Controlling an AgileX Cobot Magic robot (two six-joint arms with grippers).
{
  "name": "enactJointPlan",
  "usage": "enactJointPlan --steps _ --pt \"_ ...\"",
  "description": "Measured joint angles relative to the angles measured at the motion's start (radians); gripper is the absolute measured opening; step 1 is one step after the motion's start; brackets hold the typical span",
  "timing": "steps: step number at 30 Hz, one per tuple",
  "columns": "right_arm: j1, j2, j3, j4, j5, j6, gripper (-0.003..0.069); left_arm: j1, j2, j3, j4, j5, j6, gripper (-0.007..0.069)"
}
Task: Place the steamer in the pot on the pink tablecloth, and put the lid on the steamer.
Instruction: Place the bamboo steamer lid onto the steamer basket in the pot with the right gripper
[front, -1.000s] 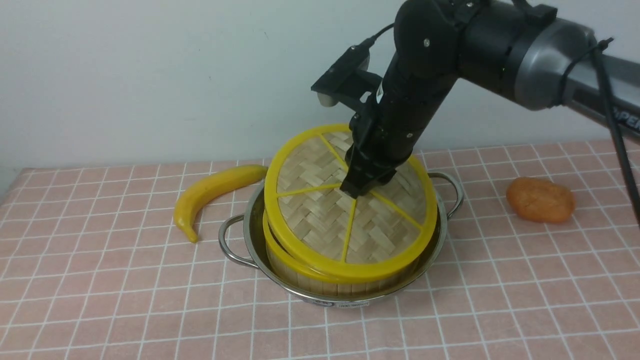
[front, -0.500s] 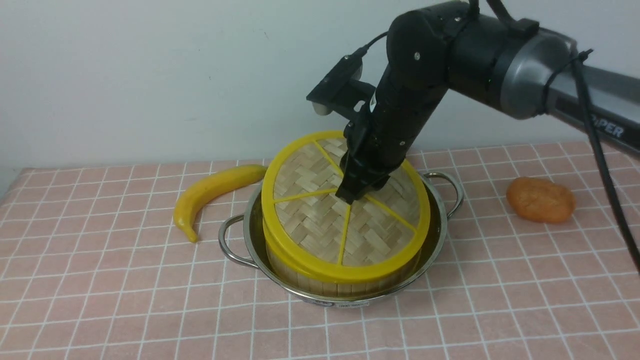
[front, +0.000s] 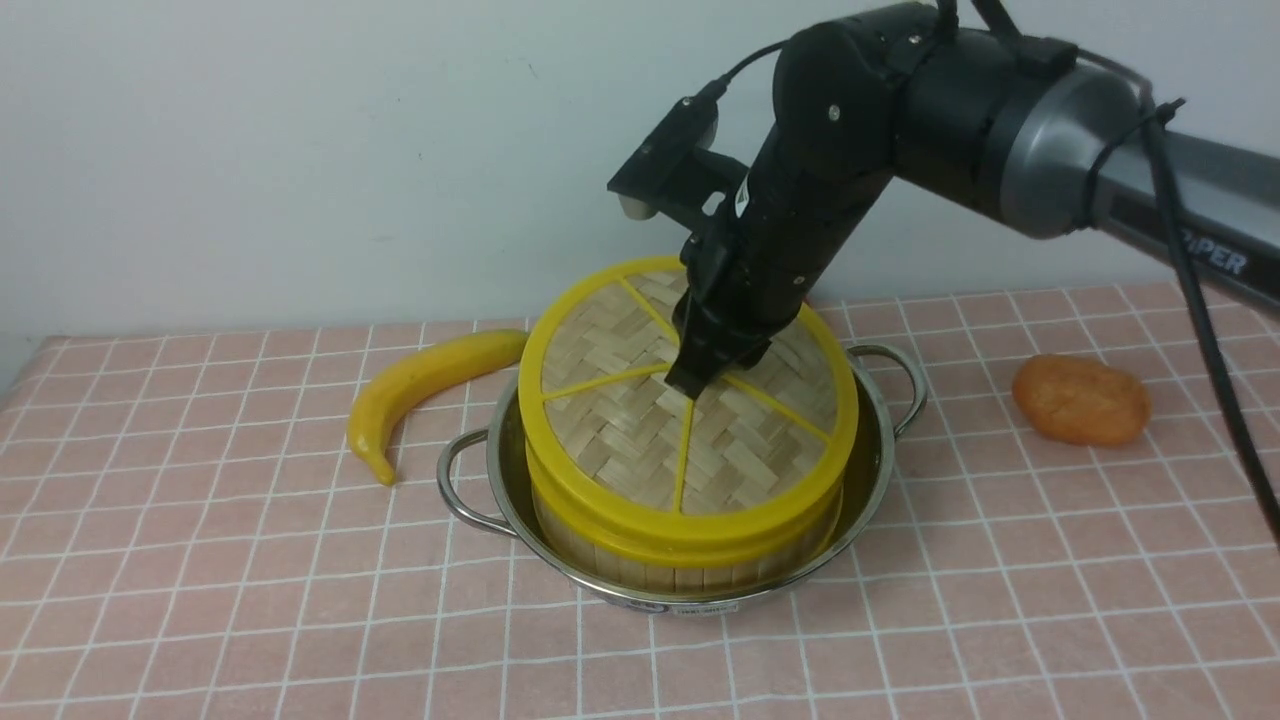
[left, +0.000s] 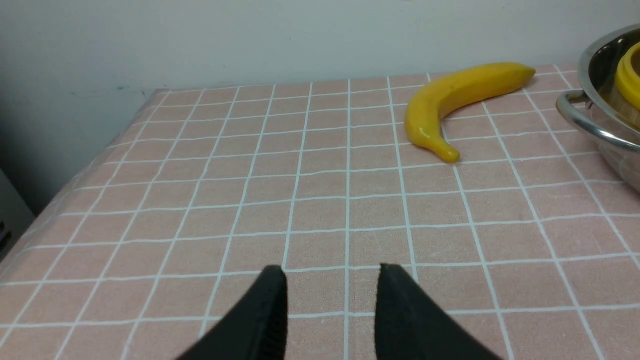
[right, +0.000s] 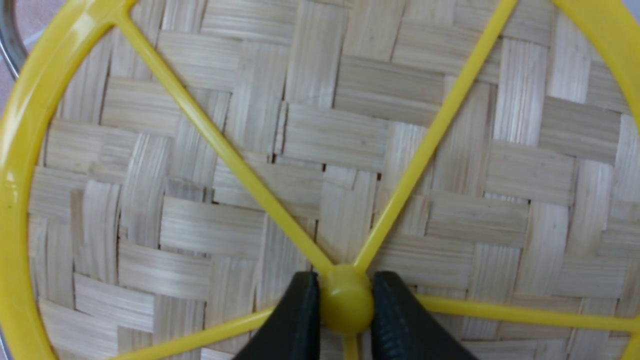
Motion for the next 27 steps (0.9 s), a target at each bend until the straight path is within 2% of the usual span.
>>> enactJointPlan --steps 13,16,19,23,27 --pt "0.000 0.000 0.000 0.000 -0.001 0.000 0.0148 0.000 0.000 0.000 0.000 0.000 0.000 0.0243" --pt "0.000 0.000 0.000 0.000 -0.002 0.000 0.0166 0.000 0.000 0.000 0.000 0.000 0.000 0.0243" --pt "0.000 0.000 0.000 0.000 -0.013 0.000 0.0218 0.000 0.000 0.000 0.000 0.000 0.000 0.0243" --pt "0.000 0.000 0.000 0.000 -0.030 0.000 0.0329 0.000 0.000 0.000 0.000 0.000 0.000 0.0243" --pt "0.000 0.000 0.000 0.000 -0.061 0.000 0.0377 0.000 0.000 0.000 0.000 0.000 0.000 0.0243"
